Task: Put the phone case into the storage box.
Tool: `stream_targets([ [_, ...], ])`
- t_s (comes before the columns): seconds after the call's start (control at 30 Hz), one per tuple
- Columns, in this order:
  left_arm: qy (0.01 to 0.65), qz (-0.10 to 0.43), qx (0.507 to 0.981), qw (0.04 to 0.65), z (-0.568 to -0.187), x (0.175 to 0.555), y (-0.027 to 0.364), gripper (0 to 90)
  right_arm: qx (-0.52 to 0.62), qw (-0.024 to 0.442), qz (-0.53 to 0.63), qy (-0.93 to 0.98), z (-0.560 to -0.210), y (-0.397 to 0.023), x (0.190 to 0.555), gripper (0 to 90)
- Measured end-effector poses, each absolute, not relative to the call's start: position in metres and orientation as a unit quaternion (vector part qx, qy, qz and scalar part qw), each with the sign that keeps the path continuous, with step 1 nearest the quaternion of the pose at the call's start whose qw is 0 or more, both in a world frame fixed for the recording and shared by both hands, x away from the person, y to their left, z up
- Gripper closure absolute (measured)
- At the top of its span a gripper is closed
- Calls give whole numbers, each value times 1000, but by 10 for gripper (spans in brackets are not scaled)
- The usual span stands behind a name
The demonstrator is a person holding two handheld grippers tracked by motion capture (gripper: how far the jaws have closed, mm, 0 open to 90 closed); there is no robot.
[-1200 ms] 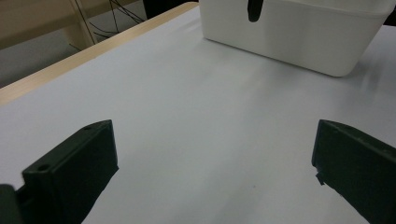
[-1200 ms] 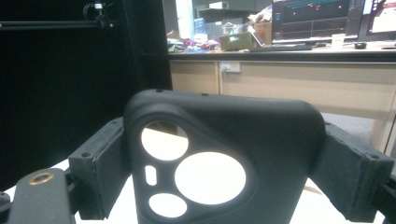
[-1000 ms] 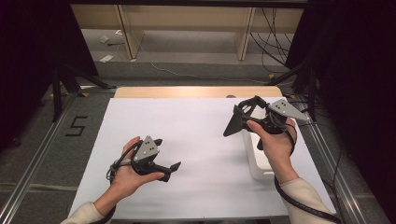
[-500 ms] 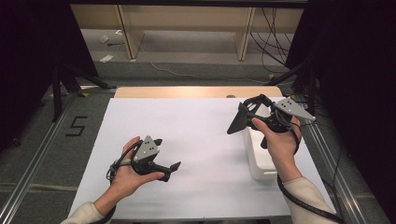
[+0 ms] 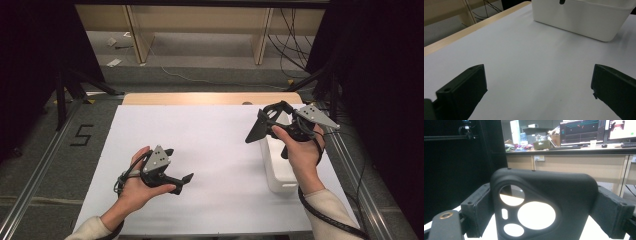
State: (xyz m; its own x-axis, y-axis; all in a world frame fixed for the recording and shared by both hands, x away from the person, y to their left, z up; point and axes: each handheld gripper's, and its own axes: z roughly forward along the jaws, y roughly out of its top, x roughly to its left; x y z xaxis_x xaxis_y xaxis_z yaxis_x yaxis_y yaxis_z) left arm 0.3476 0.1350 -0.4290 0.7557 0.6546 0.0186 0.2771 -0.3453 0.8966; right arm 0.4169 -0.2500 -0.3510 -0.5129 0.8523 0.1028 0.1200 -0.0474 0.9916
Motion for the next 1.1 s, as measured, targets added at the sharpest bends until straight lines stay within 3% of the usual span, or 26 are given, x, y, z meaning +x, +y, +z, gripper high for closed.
stream_targets([
  [1.1,293,191,797,493,-429,348,135,0,401,307,609,612,-351,-258,419,146],
])
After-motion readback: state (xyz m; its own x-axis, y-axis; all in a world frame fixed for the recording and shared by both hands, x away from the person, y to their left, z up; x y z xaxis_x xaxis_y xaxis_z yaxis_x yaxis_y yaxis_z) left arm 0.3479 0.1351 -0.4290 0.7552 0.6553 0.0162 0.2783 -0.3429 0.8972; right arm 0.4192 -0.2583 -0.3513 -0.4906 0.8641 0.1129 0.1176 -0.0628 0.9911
